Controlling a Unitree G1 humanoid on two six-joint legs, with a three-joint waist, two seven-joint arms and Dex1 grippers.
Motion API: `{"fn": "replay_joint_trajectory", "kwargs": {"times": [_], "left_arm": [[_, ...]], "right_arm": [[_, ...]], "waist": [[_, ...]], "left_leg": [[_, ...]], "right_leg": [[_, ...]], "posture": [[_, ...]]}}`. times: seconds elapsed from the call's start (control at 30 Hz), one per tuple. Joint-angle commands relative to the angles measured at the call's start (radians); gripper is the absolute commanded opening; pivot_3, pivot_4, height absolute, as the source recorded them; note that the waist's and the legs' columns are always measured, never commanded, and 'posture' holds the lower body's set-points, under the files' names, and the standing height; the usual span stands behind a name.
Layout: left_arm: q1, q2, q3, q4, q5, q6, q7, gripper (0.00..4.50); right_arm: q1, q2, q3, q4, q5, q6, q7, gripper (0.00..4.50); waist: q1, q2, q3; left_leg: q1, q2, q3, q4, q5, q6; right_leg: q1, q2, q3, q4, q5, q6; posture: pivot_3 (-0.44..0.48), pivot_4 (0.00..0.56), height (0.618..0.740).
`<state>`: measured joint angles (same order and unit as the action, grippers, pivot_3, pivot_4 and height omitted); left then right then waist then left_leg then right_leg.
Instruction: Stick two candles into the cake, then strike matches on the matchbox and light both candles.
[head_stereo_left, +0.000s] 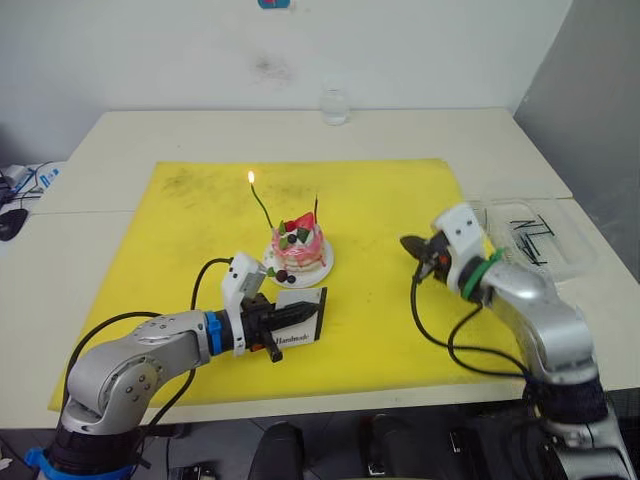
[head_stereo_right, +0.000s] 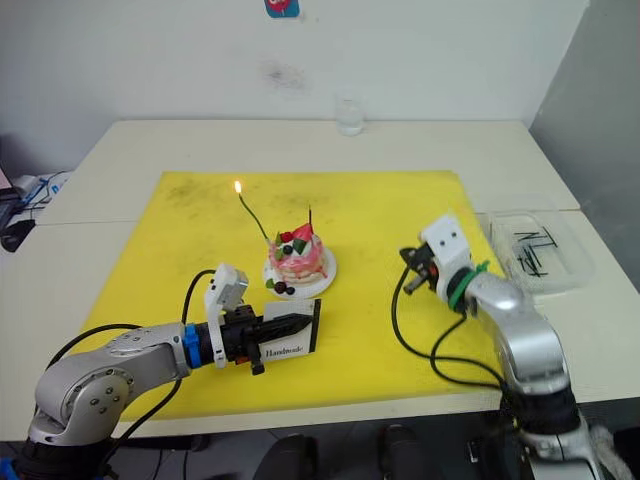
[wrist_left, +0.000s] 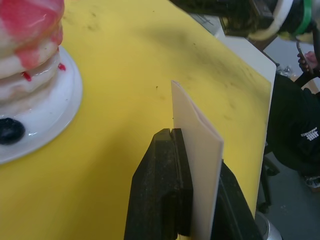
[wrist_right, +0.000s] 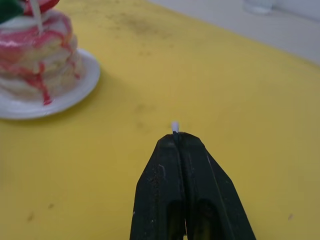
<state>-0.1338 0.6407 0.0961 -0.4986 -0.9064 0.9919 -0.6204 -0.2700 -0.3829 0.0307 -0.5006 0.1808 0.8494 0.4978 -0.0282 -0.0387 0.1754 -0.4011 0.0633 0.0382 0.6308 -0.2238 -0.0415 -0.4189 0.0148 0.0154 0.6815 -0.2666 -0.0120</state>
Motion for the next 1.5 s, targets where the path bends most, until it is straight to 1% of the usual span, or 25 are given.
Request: {"fn": "replay_joint_trajectory", "kwargs": {"times": [0.03,0.1,0.17,0.23,0.3,0.47,0.57,0.7,0.9,1.2,1.3,1.43,1.5], "left_arm": [[-0.011,0.007,0.015,-0.028,-0.029,0.005,-0.004,0.0],[-0.016,0.008,0.008,-0.025,-0.029,0.008,-0.008,0.0],[-0.021,0.012,0.003,-0.022,-0.029,0.008,-0.013,0.0],[-0.025,0.013,0.0,-0.017,-0.027,0.008,-0.016,0.0],[-0.028,0.015,-0.002,-0.014,-0.026,0.007,-0.019,0.0],[-0.024,0.018,-0.004,-0.017,-0.024,0.005,-0.019,0.0],[-0.018,0.021,-0.002,-0.018,-0.024,0.002,-0.021,0.0],[-0.015,0.024,0.001,-0.017,-0.022,0.0,-0.022,0.0],[-0.013,0.024,-0.002,-0.017,-0.018,-0.004,-0.025,0.0],[-0.023,0.023,-0.006,-0.009,-0.011,-0.006,-0.034,0.0],[-0.023,0.022,-0.007,-0.009,-0.011,-0.006,-0.034,0.0],[-0.019,0.022,-0.007,-0.011,-0.011,-0.006,-0.033,0.0],[-0.017,0.022,-0.007,-0.011,-0.01,-0.006,-0.033,0.0]], "right_arm": [[0.079,0.023,0.014,-0.119,-0.011,-0.019,-0.069,0.01],[0.139,0.05,0.048,-0.108,-0.039,-0.077,-0.108,0.01],[0.168,0.067,0.075,-0.071,-0.063,-0.143,-0.13,0.01],[0.184,0.08,0.089,-0.024,-0.079,-0.196,-0.143,0.01],[0.192,0.066,0.117,0.03,-0.108,-0.265,-0.136,0.01],[0.203,0.096,0.116,0.11,-0.111,-0.335,-0.154,0.01],[0.223,0.106,0.12,0.134,-0.11,-0.364,-0.157,0.65],[0.239,0.109,0.141,0.152,-0.114,-0.41,-0.141,1.99],[0.251,0.118,0.142,0.186,-0.131,-0.472,-0.153,1.99],[0.246,0.151,0.136,0.188,-0.122,-0.433,-0.182,1.99],[0.251,0.154,0.138,0.186,-0.132,-0.423,-0.19,1.45],[0.26,0.152,0.146,0.178,-0.131,-0.42,-0.187,0.06],[0.265,0.152,0.15,0.178,-0.131,-0.422,-0.186,0.02]], "waist": [[-0.004,0.0,0.0],[-0.004,0.0,0.0],[-0.004,0.0,0.0],[-0.004,0.0,0.0],[-0.003,0.0,0.0],[-0.003,0.0,0.0],[-0.003,0.0,0.0],[-0.003,-0.001,-0.001],[-0.003,-0.001,-0.001],[-0.003,-0.003,-0.002],[-0.003,-0.004,-0.002],[-0.003,-0.004,-0.002],[-0.003,-0.004,-0.002]], "left_leg": [[0.0,0.0,0.0,0.0,0.0,0.0],[0.001,0.0,0.0,0.0,0.0,0.0],[0.001,0.0,-0.001,0.0,0.0,0.0],[0.001,0.0,-0.001,0.0,0.0,0.0],[0.001,-0.001,0.0,0.0,0.0,0.0],[0.0,-0.001,0.0,0.0,0.0,0.0],[0.0,-0.001,-0.001,0.0,0.0,0.0],[0.001,-0.001,-0.001,0.0,0.0,0.0],[0.001,-0.001,-0.001,0.0,0.0,0.0],[0.002,0.0,-0.002,0.0,0.0,0.0],[0.003,0.0,-0.002,0.0,0.0,0.0],[0.003,0.0,-0.002,0.0,0.0,0.0],[0.003,0.0,-0.002,0.0,0.0,0.0]], "right_leg": [[0.0,0.0,0.001,0.0,0.0,0.0],[0.0,0.0,0.0,0.0,0.0,0.0],[0.0,0.0,0.0,0.0,0.0,0.0],[0.0,0.001,0.0,0.001,0.0,0.0],[0.0,0.001,0.0,0.0,0.0,0.0],[0.0,0.001,0.0,-0.001,0.0,0.0],[0.0,0.001,0.0,-0.001,0.0,0.0],[0.001,0.001,0.0,0.0,0.0,0.0],[0.001,0.001,0.0,0.0,0.0,0.0],[0.002,0.001,-0.001,0.0,0.0,0.0],[0.003,0.001,-0.001,0.0,0.0,0.0],[0.004,0.001,-0.001,0.0,0.0,0.0],[0.004,0.001,-0.001,0.0,0.0,0.0]], "posture": [[0.0,0.15,0.735],[0.0,0.15,0.735],[0.0,0.15,0.735],[0.0,0.15,0.735],[0.0,0.15,0.735],[0.0,0.15,0.735],[0.0,0.15,0.735],[0.0,0.15,0.735],[0.0,0.15,0.735],[0.0,0.15,0.735],[0.0,0.15,0.735],[0.0,0.15,0.735],[0.0,0.15,0.735]]}}
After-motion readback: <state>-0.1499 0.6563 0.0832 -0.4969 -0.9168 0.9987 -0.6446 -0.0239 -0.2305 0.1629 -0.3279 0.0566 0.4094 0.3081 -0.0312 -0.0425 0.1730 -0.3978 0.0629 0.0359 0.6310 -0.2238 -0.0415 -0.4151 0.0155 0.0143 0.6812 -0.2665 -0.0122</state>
